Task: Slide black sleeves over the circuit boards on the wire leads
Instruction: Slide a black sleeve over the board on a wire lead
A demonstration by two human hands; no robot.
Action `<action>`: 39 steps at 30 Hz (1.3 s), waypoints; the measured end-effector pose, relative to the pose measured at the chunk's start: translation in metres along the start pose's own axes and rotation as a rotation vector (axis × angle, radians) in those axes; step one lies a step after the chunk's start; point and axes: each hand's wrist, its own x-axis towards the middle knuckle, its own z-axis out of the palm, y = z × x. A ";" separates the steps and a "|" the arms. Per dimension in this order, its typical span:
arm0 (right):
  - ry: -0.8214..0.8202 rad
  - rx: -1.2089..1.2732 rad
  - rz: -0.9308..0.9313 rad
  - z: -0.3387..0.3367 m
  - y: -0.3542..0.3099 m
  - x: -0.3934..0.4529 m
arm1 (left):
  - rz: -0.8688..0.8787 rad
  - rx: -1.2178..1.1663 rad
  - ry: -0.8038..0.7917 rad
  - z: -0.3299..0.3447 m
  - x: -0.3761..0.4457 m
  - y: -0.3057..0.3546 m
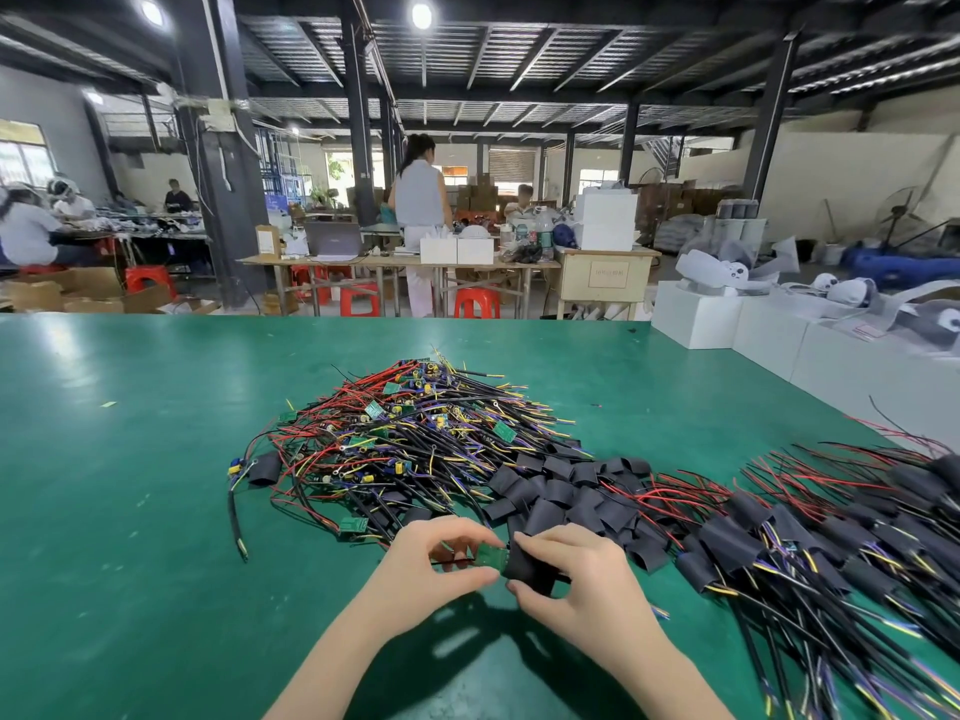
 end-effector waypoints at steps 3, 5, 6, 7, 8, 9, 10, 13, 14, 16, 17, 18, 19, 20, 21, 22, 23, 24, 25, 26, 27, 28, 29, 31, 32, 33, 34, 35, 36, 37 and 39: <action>0.020 0.005 -0.020 -0.001 0.000 0.000 | -0.046 -0.035 -0.010 0.000 0.000 0.002; 0.028 0.011 -0.019 -0.001 0.001 0.000 | -0.068 -0.044 -0.009 0.000 0.000 0.003; 0.027 0.014 -0.019 -0.002 0.001 0.000 | -0.072 -0.049 -0.008 0.000 0.000 0.003; 0.024 0.014 -0.021 -0.002 0.001 0.000 | -0.072 -0.055 -0.008 0.000 0.000 0.003; 0.018 0.007 -0.027 -0.002 0.001 -0.001 | -0.072 -0.059 -0.006 0.000 0.000 0.003; 0.012 -0.005 -0.036 -0.003 0.001 -0.001 | -0.075 -0.061 0.001 0.000 0.000 0.002; 0.005 -0.020 -0.049 -0.003 0.001 -0.001 | -0.077 -0.062 0.006 0.000 0.000 0.001; -0.018 -0.056 -0.077 -0.002 0.000 -0.001 | -0.065 -0.054 -0.004 0.002 0.000 -0.001; -0.027 -0.060 -0.079 -0.001 0.000 -0.001 | -0.058 -0.040 -0.005 0.003 0.000 -0.001; -0.039 -0.061 -0.068 -0.001 0.001 -0.001 | -0.046 -0.007 -0.004 0.005 0.000 -0.001; -0.038 -0.058 -0.061 0.000 0.001 -0.001 | -0.044 -0.007 -0.007 0.005 0.000 -0.001; -0.032 -0.049 -0.051 0.000 0.002 -0.001 | -0.048 -0.027 -0.013 0.004 0.000 0.000; -0.024 -0.038 -0.041 0.000 0.002 -0.001 | -0.061 -0.067 -0.017 0.003 0.000 0.000; -0.014 -0.027 -0.034 0.000 0.003 -0.001 | -0.084 -0.117 -0.013 0.002 0.001 0.001; -0.005 -0.018 -0.029 -0.001 0.003 -0.001 | -0.114 -0.167 -0.001 0.000 0.001 0.001; 0.001 -0.013 -0.029 -0.001 0.003 -0.001 | -0.148 -0.210 0.015 -0.002 0.002 0.001; 0.000 -0.009 -0.033 -0.002 0.003 0.000 | -0.183 -0.244 0.028 -0.003 0.002 0.000; -0.005 -0.010 -0.041 -0.002 0.003 0.000 | -0.215 -0.271 0.034 -0.003 0.002 0.000; -0.012 -0.015 -0.048 -0.001 0.003 -0.001 | -0.238 -0.294 0.034 -0.003 0.002 -0.001; -0.017 -0.019 -0.055 -0.001 0.003 -0.001 | -0.250 -0.308 0.031 -0.003 0.002 -0.002; -0.017 -0.022 -0.058 -0.001 0.003 -0.001 | -0.250 -0.306 0.031 -0.002 0.002 -0.003; -0.015 -0.021 -0.056 -0.001 0.004 -0.001 | -0.241 -0.297 0.033 -0.001 0.002 -0.003; -0.012 -0.015 -0.051 0.000 0.004 -0.001 | -0.226 -0.289 0.037 -0.001 0.003 -0.003; -0.013 0.001 -0.039 0.000 0.003 -0.002 | -0.195 -0.289 0.044 0.001 0.003 -0.003; -0.015 0.007 -0.036 0.001 0.002 -0.001 | -0.181 -0.288 0.045 0.002 0.003 -0.003; -0.017 0.015 -0.033 0.001 0.001 -0.001 | -0.169 -0.286 0.045 0.003 0.002 -0.002; -0.018 0.029 -0.028 0.002 0.001 -0.001 | -0.160 -0.282 0.042 0.004 0.002 -0.002; -0.015 0.047 -0.021 0.003 0.001 -0.001 | -0.157 -0.281 0.037 0.005 0.002 -0.002; -0.010 0.064 -0.014 0.003 0.001 -0.001 | -0.162 -0.282 0.030 0.005 0.002 -0.001; -0.003 0.080 -0.005 0.003 0.002 -0.001 | -0.173 -0.290 0.024 0.004 0.002 0.000; 0.011 0.100 0.004 0.003 0.004 -0.001 | -0.208 -0.350 0.026 0.002 0.002 0.001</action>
